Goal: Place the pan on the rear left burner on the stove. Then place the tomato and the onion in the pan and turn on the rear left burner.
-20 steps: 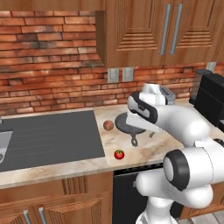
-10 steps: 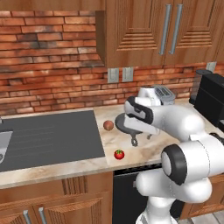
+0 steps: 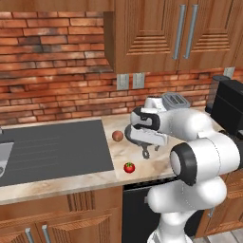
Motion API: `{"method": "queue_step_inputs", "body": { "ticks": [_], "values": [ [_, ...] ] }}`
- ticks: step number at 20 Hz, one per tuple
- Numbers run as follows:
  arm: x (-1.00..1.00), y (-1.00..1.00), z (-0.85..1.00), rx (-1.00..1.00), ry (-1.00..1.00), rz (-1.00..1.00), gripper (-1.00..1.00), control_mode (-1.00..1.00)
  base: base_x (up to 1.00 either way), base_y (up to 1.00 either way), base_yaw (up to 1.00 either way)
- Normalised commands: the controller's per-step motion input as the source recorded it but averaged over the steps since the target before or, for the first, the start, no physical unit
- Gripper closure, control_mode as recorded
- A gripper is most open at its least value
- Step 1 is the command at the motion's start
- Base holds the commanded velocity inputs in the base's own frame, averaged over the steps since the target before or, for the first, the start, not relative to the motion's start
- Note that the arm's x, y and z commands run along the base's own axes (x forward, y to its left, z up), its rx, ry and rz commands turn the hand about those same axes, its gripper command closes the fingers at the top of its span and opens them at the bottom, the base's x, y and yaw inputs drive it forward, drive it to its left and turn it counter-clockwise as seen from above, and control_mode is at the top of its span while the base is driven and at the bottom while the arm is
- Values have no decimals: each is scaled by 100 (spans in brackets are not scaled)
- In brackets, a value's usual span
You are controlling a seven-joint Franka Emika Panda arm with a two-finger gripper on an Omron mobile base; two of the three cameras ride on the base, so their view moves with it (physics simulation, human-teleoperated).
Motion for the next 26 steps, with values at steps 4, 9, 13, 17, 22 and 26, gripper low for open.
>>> {"method": "queue_step_inputs", "body": {
  "ticks": [4,9,13,17,22,26],
  "values": [
    [27,0,-20,0,0,9,-100,-100,0,0,0],
    [17,0,-19,0,0,7,-100,-100,0,0,0],
    [12,0,-20,0,0,6,-100,-100,0,0,0],
    [9,0,-23,0,2,3,-100,-100,0,0,0],
    [12,0,-24,0,3,1,-100,-100,0,0,0],
    [16,0,-21,0,2,0,-100,-100,0,0,0]
  ]
}}
